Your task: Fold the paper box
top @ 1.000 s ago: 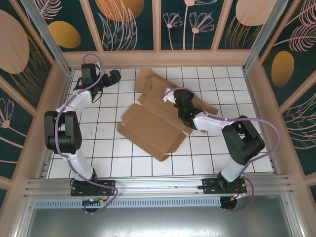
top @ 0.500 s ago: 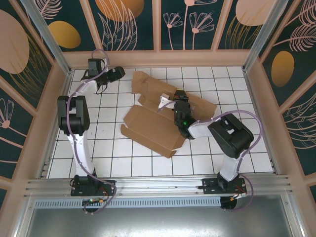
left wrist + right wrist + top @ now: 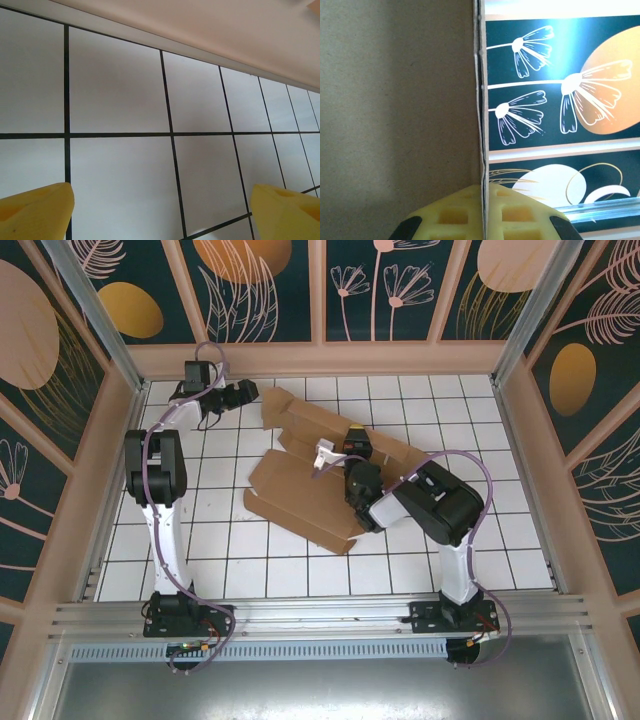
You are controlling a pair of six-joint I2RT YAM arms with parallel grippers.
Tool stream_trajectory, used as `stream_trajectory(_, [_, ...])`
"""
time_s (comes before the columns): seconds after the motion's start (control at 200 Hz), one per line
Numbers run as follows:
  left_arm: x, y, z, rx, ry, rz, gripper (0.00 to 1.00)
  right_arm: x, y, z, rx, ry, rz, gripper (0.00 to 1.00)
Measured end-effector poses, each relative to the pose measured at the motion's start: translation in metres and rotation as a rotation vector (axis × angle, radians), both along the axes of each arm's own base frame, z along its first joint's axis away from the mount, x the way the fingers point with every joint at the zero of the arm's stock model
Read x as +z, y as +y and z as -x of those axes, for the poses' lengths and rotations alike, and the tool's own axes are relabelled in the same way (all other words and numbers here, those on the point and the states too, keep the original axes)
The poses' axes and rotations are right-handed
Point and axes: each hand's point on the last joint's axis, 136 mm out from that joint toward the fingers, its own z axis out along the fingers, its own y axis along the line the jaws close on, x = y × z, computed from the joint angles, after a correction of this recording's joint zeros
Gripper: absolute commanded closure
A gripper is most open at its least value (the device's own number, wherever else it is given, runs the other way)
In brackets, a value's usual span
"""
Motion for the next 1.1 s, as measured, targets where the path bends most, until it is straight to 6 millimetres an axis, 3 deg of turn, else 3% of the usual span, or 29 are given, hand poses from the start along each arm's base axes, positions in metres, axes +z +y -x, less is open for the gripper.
stream_trajectory(0.15, [-0.003, -0.01, -0.013, -0.024, -0.006, -0.013, 0.17, 0.004, 0.002, 0.003, 0.001, -0.015, -0.018, 1.0])
stream_trajectory(0.28, [-0.011, -0.033, -0.023, -0.094, -0.011, -0.026, 0.2, 0.004, 0.002, 0.005, -0.006, -0.015, -0.023, 1.0])
stream_trajectory(0.44, [-0.022, -0.07, 0.004, -0.227, 0.016, 0.001, 0.23, 0.003, 0.0, 0.005, -0.019, -0.013, -0.039, 1.0])
stream_trajectory(0.656, [-0.037, -0.075, 0.059, -0.305, 0.082, 0.043, 0.22, -0.001, -0.004, 0.005, -0.034, 0.002, -0.052, 1.0])
stream_trajectory(0.841, [-0.018, -0.078, 0.083, -0.342, 0.012, 0.064, 0.21, -0.001, -0.004, 0.005, -0.032, 0.001, -0.068, 1.0])
stream_trajectory(1.101, [0.007, -0.084, 0.095, -0.429, -0.15, 0.051, 0.19, -0.002, -0.004, 0.005, -0.029, 0.004, -0.083, 1.0])
